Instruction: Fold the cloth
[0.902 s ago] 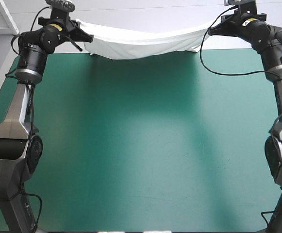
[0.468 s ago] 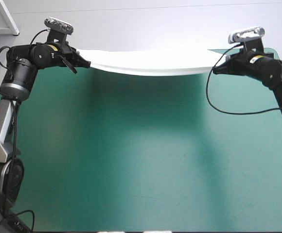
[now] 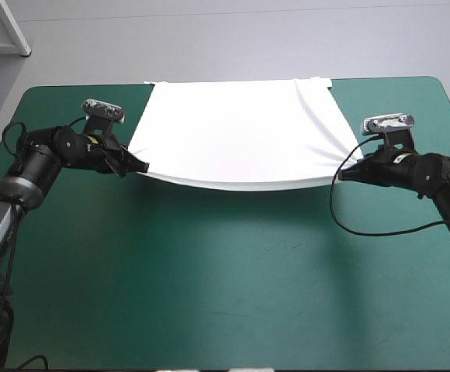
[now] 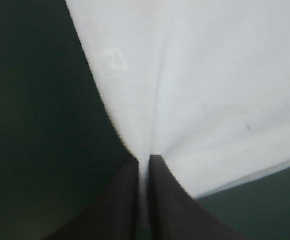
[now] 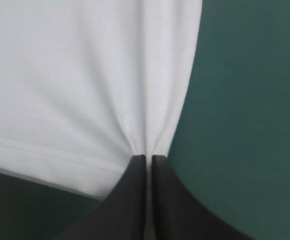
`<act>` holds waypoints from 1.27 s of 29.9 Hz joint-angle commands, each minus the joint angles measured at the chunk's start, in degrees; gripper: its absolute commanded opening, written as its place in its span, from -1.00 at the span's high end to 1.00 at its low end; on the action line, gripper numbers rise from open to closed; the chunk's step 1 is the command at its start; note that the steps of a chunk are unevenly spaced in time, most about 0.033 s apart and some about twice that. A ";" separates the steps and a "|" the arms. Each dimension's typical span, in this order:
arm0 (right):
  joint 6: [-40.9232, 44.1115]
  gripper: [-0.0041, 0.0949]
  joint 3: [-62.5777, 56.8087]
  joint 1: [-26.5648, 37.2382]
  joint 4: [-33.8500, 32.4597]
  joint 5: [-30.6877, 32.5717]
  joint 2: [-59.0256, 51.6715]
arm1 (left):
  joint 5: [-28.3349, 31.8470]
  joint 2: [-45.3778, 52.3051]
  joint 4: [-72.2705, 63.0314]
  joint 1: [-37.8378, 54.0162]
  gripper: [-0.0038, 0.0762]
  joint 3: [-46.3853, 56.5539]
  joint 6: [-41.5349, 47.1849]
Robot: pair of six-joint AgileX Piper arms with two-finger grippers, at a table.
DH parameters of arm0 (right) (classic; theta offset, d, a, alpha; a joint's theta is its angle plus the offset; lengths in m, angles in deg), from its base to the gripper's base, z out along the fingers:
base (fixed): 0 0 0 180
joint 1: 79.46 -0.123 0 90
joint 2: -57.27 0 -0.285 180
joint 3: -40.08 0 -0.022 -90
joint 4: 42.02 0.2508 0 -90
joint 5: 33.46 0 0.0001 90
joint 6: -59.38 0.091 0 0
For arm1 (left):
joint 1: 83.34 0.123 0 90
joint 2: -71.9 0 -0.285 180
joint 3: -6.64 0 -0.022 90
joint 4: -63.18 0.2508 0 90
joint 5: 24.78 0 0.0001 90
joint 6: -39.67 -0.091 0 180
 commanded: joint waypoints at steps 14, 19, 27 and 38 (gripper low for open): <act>3.06 0.95 -17.76 0.46 -3.76 -2.13 -12.21 | 8.62 13.79 -0.05 -0.25 0.86 21.84 1.35; 5.35 0.95 -21.69 0.46 -5.43 1.16 -18.07 | 7.54 18.26 1.28 -0.25 0.86 26.12 1.95; 8.98 0.95 -25.38 0.46 -6.78 6.15 -27.76 | 4.02 27.19 1.55 -0.25 0.86 31.81 4.21; 12.62 0.95 -29.70 0.46 -6.90 13.21 -35.45 | -1.25 41.33 2.03 -0.25 0.86 40.35 9.58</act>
